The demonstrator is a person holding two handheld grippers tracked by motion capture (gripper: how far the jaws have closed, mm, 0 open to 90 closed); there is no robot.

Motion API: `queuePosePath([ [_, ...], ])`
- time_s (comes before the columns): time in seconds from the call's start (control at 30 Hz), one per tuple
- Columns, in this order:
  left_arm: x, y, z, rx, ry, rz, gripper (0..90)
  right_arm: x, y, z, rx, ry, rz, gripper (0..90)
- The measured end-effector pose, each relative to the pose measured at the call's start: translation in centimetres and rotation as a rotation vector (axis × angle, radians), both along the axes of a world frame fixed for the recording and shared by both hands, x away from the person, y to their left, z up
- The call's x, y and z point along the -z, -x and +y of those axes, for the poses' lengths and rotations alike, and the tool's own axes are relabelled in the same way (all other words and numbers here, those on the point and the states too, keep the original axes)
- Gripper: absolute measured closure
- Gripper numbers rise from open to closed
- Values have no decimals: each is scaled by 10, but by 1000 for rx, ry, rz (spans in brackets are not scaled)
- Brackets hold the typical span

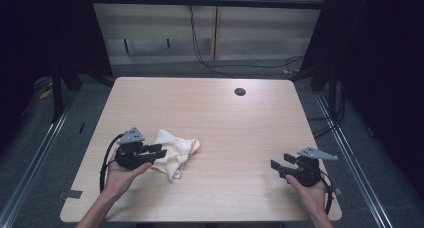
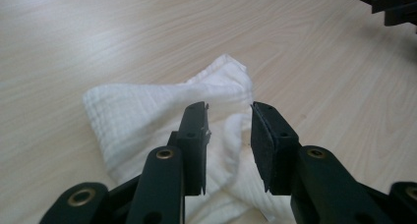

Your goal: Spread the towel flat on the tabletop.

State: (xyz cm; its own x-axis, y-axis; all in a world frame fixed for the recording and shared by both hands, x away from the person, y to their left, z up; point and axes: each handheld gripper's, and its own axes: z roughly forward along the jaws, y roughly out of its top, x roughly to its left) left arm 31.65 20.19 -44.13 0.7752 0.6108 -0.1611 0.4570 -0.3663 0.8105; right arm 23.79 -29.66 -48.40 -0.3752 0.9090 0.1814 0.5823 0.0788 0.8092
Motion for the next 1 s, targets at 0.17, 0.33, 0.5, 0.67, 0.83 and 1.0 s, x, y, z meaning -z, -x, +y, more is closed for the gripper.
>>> queuePosePath([
  [0.17,19,-18,-3,19,-18,80,614,-2,4,3,-7,10,-2,353],
  [0.33,34,-20,-3,66,-44,135,420,0,1,4,-21,26,23,351],
  [0.5,30,-13,-6,98,-39,107,381,1,1,4,-25,26,27,348],
  [0.67,49,-24,-14,89,-137,143,373,-1,3,6,-33,30,22,347],
  [0.83,54,-28,-11,93,-127,147,611,-1,2,5,-31,37,22,346],
  [1.0,54,-18,-19,133,-118,172,709,0,2,6,-33,39,24,346],
])
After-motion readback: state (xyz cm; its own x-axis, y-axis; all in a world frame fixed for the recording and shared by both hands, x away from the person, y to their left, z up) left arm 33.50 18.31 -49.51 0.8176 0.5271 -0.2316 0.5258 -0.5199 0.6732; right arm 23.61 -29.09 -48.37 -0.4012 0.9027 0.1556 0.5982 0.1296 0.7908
